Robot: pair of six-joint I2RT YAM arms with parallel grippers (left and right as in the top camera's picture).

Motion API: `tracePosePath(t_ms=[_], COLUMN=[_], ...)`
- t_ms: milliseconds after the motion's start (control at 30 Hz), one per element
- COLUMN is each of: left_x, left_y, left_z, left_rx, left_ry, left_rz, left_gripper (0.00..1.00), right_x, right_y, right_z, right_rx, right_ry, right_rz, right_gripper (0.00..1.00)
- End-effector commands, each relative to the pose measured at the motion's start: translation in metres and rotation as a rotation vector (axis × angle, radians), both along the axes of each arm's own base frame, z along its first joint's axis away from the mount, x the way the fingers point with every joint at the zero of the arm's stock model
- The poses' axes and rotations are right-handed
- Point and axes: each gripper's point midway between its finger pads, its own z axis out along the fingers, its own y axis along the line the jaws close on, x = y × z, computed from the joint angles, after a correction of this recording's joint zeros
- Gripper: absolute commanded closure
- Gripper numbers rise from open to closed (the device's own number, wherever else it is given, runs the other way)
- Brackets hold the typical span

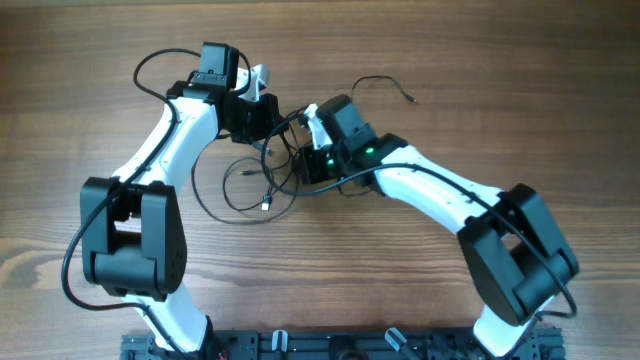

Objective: Untangle cables

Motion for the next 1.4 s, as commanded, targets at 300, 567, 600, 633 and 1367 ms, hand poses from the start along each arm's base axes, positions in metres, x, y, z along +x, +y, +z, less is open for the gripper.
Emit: tracePosePath(t_ms=[300,567,600,633,1367], left_x=[-0.002,-0.002,-0.002,-0.002,-0.025], left_y=[0.001,0.003,0.003,0.004,-0.025], left_z=[-0.005,-0.005,-0.006,-0.006,0.037], left_rx=[-0.009,-0.010,-0.009,-0.009,-0.334], left_ry=[0.012,0.017,0.018,0.020,-0.127], left_rz=[-0.013,-0.007,-0.006,-0.004,-0.327], left_gripper=[0.16,0.00,0.00,0.00,0.23], right_x=[0.019,0.047,0.051,0.054,0.080], right_y=[-0.022,-0.050,-0.054,-0.058,-0.101], right_z=[0.088,0.097,0.099,0.101,0.094], right_rx=[0.153,0.284,0.305,0.324,0.297], right_ry=[-0.123,0.067,0.086,0.102,0.094], right_rz=[-0.049,-0.327,-0.350,-0.366,-0.515], right_gripper=[0.96,0.96,0.96,0.96,0.96])
